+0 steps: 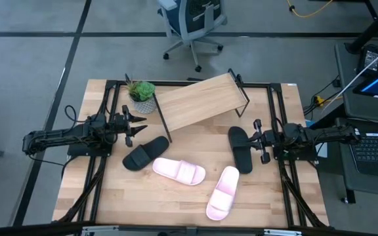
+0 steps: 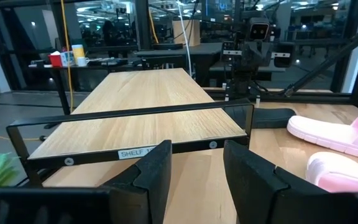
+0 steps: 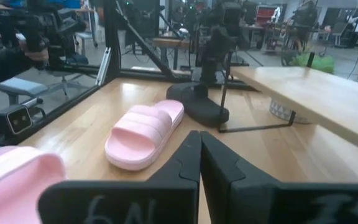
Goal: Pick and place slides into the shelf
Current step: Put the left pink slide on the shelf
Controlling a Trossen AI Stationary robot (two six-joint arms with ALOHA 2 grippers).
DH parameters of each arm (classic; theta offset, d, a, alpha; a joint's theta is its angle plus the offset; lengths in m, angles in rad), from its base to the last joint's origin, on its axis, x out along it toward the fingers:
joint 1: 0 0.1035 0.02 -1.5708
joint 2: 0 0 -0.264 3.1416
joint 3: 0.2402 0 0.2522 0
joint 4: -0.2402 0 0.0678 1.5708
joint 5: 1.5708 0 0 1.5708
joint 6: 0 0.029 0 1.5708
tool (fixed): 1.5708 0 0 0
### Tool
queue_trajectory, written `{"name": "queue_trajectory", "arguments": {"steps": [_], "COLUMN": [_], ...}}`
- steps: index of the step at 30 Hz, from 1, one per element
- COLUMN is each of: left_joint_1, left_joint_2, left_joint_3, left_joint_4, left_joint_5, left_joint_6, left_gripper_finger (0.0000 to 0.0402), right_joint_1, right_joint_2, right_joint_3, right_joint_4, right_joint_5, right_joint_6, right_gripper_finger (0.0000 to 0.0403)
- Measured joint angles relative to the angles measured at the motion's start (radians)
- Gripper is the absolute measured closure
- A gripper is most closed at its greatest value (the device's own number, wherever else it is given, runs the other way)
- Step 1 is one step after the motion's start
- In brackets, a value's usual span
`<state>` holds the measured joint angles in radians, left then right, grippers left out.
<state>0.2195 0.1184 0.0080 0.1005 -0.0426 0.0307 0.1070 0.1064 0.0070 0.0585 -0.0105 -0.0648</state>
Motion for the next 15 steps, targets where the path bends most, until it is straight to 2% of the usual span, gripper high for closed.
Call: {"name": "queue_trajectory", "arguments": {"steps": [9,15], "left_joint_1": [0.0,0.0], "left_joint_2": [0.0,0.0], "left_joint_3": [0.0,0.0], "left_joint_4": [-0.001,-0.002], "left_joint_5": [0.012,0.072], "left_joint_6": [-0.001,-0.003], "left_gripper_finger": [0.0269,0.0321], "right_joint_1": [0.0,0.0], "right_joint_2": [0.0,0.0], "right_joint_3": [0.0,0.0], "right_joint_4": [-0.028,-0.026], "right_joint_5": [0.0,0.0], "right_joint_6": [0.001,0.004], "right_gripper_finger": [0.0393,0.0393]}}
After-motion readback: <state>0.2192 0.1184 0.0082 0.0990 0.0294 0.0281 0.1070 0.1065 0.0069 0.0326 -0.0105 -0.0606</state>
